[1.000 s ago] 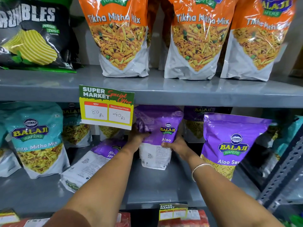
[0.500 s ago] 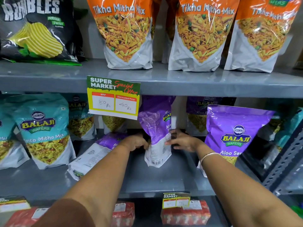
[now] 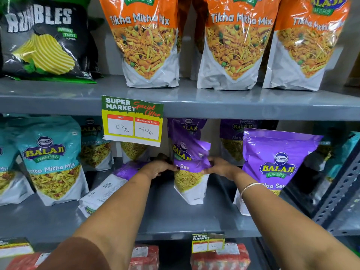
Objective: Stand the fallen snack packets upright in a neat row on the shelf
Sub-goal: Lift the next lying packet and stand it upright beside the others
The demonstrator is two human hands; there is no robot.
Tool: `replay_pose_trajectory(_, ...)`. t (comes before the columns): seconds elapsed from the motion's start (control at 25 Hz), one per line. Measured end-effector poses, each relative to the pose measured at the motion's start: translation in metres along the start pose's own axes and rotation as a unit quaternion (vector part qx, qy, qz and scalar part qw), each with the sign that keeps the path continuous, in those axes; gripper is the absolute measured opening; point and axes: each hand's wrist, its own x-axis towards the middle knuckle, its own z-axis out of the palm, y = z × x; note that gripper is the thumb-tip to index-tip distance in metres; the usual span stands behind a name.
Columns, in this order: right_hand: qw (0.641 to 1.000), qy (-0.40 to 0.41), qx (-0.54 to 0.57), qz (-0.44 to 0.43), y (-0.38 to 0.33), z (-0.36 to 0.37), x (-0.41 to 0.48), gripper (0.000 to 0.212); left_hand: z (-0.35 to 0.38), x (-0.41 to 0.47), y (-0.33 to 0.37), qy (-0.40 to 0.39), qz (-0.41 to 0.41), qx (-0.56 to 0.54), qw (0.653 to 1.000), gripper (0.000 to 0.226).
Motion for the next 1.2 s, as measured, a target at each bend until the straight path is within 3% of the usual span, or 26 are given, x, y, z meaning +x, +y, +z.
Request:
replay_pose_trajectory(0.08, 0.993, 0.116, 0.015, 0.008, 0.007, -0.003, 0.012, 0.026, 0.002, 0.000, 0.005, 0.022, 0.039, -0.010, 0.999, 0.090)
replay_pose_trajectory(0.16, 0.983, 0.173, 0.054, 0.008, 0.006, 0.000, 0.014, 0.007, 0.007, 0.000, 0.012, 0.010, 0.074, -0.014, 0.997, 0.088)
replay_pose_trajectory(0.24, 0.989, 0.121, 0.085, 0.016, 0.004, 0.003, 0.007, 0.023, 0.014, -0.003, 0.015, -0.024, 0.104, -0.014, 0.994, 0.070)
replay_pose_trajectory(0.36, 0.984, -0.033, 0.176, 0.004, 0.011, 0.011, -0.002, 0.053, 0.017, -0.004, 0.011, -0.034, 0.128, -0.038, 0.990, 0.064)
replay_pose_trajectory(0.44, 0.979, -0.019, 0.204, -0.002, 0.015, 0.017, 0.002, 0.061, 0.012, -0.003, 0.007, -0.078, 0.111, -0.036, 0.990, 0.066)
replay_pose_trajectory(0.52, 0.970, 0.034, 0.240, -0.007, 0.010, 0.026, 0.006, 0.047, 0.006, -0.006, 0.004, -0.122, 0.091, -0.023, 0.988, 0.080)
replay_pose_trajectory(0.6, 0.967, 0.082, 0.241, 0.000, 0.008, 0.032, 0.012, 0.048, 0.003, -0.008, 0.001, -0.117, 0.080, 0.000, 0.990, 0.093)
replay_pose_trajectory(0.76, 0.965, 0.091, 0.245, 0.010, 0.006, 0.043, 0.010, 0.056, 0.005, -0.011, -0.009, -0.062, 0.089, -0.019, 0.994, 0.082)
replay_pose_trajectory(0.92, 0.960, 0.117, 0.255, 0.011, 0.005, 0.048, -0.005, 0.054, 0.003, -0.023, -0.013, -0.080, 0.106, -0.025, 0.991, 0.085)
replay_pose_trajectory(1.08, 0.963, 0.138, 0.228, 0.030, -0.001, 0.055, -0.036, 0.051, 0.011, -0.053, -0.015, -0.087, 0.109, 0.007, 0.990, 0.063)
replay_pose_trajectory(1.2, 0.969, 0.126, 0.210, 0.020, -0.002, 0.054, -0.060, 0.047, 0.021, -0.077, -0.017, -0.068, 0.104, -0.004, 0.992, 0.062)
